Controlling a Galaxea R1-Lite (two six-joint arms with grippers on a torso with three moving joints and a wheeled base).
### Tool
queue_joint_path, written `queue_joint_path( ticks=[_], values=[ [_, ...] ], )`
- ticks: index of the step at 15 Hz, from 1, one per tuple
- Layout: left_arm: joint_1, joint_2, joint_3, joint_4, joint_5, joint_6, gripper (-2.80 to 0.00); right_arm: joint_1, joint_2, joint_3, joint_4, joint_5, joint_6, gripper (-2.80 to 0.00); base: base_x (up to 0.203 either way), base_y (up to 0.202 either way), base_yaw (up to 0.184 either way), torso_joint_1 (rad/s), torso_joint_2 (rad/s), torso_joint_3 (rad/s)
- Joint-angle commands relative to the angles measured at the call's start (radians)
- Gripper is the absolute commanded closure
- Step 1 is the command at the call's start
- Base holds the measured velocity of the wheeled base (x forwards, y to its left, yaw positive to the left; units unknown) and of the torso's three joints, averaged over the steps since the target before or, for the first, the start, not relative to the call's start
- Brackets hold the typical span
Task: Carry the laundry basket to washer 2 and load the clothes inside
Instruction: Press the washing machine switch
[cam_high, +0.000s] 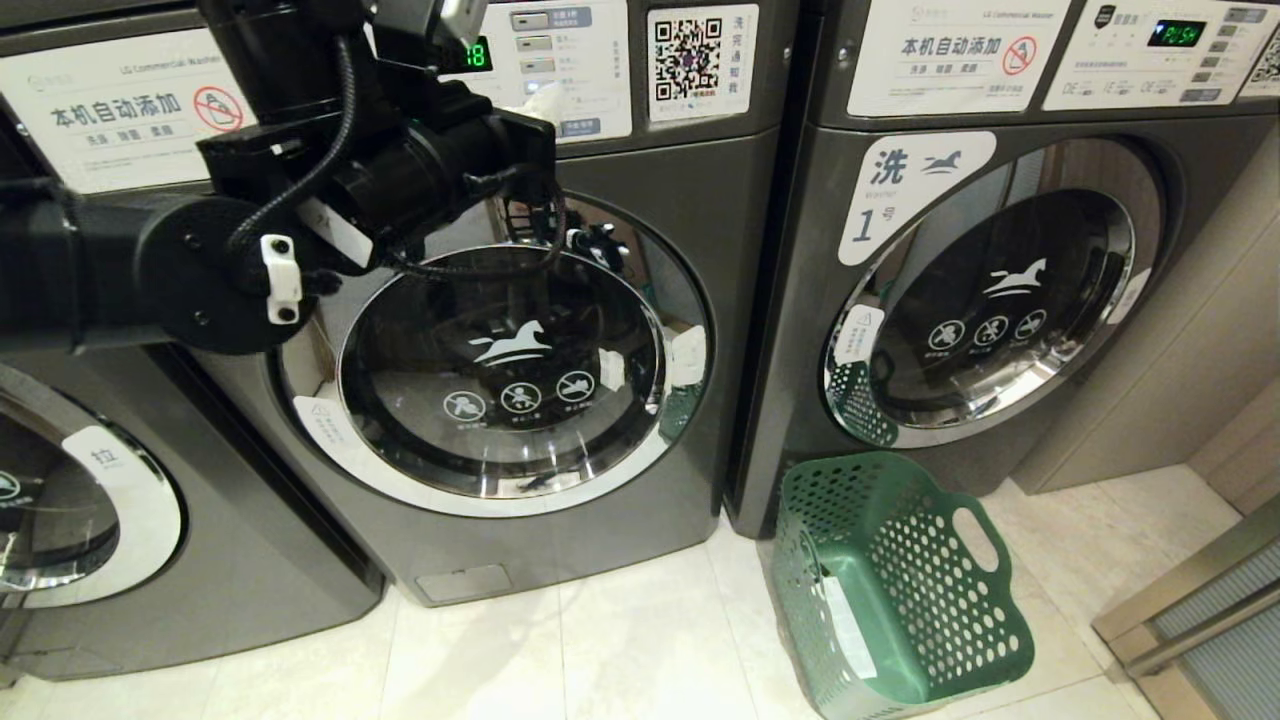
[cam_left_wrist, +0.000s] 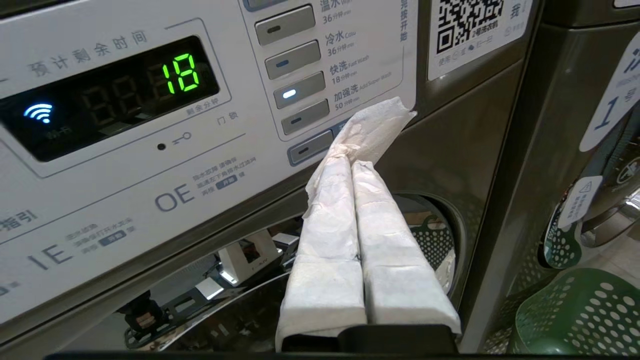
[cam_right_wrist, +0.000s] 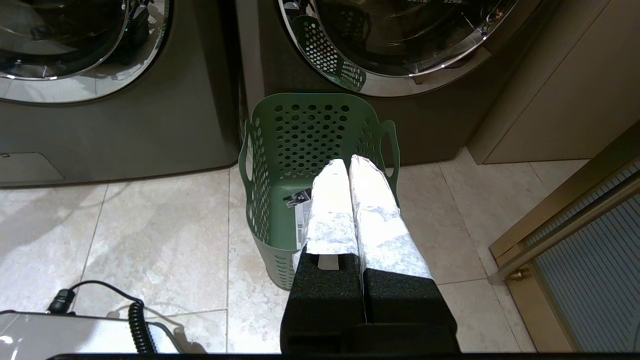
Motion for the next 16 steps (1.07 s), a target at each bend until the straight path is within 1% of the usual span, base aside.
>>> queue_joint_path(
  ticks=[1,4,9,16],
  values=[
    [-0.003,-0.014,0.021,-0.006,-0.002,0.001,0.0,0.0,0.002,0.0,0.0,0.0,-0.001,0.0,0.0,0.0,0.0,0.0,0.0,0.0],
    [-0.003,0.039,-0.006,-0.008,-0.008,-0.001,0.0,0.0,0.002,0.0,0.0,0.001,-0.001,0.0,0.0,0.0,0.0,0.0,0.0,0.0],
    [-0.003,0.122,-0.131,-0.002,-0.011,0.0,0.0,0.0,0.002,0.0,0.0,0.0,0.001,0.0,0.0,0.0,0.0,0.0,0.0,0.0],
    [-0.001,0.173,-0.19,0.002,-0.012,0.001,0.0,0.0,0.002,0.0,0.0,-0.001,0.001,0.0,0.0,0.0,0.0,0.0,0.0,0.0]
  ],
)
